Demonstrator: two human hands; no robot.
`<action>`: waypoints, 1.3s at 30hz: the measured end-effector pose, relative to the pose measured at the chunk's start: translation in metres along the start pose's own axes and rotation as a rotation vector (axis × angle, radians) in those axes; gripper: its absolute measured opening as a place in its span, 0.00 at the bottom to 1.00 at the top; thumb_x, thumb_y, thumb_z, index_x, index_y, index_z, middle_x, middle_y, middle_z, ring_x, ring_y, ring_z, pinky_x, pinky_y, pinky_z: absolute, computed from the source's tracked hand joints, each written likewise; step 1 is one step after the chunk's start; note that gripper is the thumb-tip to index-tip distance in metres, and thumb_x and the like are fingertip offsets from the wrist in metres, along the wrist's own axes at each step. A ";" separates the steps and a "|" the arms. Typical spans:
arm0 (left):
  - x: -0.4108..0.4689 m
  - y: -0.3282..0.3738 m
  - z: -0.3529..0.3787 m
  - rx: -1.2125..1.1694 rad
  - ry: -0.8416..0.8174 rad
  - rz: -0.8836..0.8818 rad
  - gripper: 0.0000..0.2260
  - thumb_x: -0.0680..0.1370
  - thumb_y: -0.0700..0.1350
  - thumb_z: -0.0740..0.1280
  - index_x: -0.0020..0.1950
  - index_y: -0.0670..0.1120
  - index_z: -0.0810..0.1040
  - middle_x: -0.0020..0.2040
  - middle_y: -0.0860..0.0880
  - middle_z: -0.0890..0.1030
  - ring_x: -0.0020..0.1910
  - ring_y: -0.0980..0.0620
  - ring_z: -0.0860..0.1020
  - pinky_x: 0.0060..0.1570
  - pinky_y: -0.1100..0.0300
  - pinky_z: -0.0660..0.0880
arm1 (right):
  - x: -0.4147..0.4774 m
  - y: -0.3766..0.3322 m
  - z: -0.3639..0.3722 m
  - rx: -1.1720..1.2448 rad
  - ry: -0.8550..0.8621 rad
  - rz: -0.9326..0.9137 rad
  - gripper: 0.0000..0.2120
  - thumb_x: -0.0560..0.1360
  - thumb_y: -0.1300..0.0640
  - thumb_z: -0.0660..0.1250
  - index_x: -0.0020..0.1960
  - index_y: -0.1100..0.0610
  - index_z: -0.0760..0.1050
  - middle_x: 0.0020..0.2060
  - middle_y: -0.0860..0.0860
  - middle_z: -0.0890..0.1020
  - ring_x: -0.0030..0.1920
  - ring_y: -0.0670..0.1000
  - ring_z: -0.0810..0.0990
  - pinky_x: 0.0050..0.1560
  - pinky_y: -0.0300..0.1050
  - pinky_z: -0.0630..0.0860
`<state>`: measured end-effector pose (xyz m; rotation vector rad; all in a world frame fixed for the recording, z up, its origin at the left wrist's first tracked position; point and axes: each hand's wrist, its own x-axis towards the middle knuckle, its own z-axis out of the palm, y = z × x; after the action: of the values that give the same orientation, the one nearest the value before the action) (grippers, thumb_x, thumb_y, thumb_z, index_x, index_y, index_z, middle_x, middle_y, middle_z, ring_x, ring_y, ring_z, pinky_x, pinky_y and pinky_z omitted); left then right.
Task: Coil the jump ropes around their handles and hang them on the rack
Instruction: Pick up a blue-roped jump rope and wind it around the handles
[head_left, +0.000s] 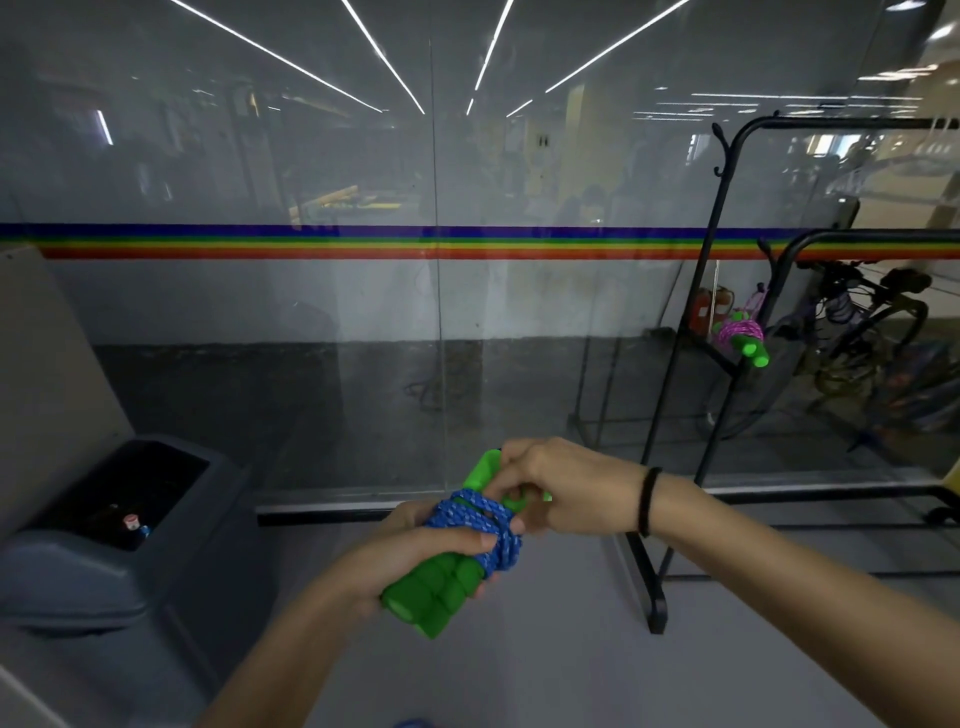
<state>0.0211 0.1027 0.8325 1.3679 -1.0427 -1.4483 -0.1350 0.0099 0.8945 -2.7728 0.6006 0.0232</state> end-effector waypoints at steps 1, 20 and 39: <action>-0.001 0.001 -0.001 0.008 -0.020 -0.001 0.18 0.64 0.41 0.73 0.51 0.36 0.80 0.41 0.37 0.83 0.32 0.47 0.81 0.32 0.60 0.77 | 0.000 0.000 -0.001 -0.030 0.012 0.015 0.12 0.71 0.57 0.69 0.55 0.54 0.78 0.48 0.49 0.74 0.45 0.45 0.71 0.46 0.40 0.70; -0.015 0.014 -0.004 0.395 -0.045 0.113 0.14 0.67 0.43 0.77 0.49 0.42 0.81 0.41 0.45 0.85 0.36 0.51 0.82 0.37 0.58 0.77 | -0.014 -0.013 0.003 -0.048 0.013 -0.053 0.05 0.70 0.53 0.70 0.44 0.52 0.77 0.37 0.48 0.76 0.35 0.46 0.71 0.35 0.38 0.64; -0.013 0.010 0.008 0.309 0.060 0.076 0.13 0.65 0.39 0.77 0.47 0.38 0.81 0.39 0.42 0.84 0.32 0.51 0.79 0.33 0.60 0.76 | -0.018 -0.019 0.022 -0.343 0.160 -0.020 0.14 0.71 0.46 0.63 0.46 0.58 0.73 0.47 0.54 0.80 0.49 0.58 0.77 0.49 0.50 0.71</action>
<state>0.0139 0.1125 0.8457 1.5591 -1.3048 -1.2180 -0.1423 0.0398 0.8800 -3.1352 0.6630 -0.1120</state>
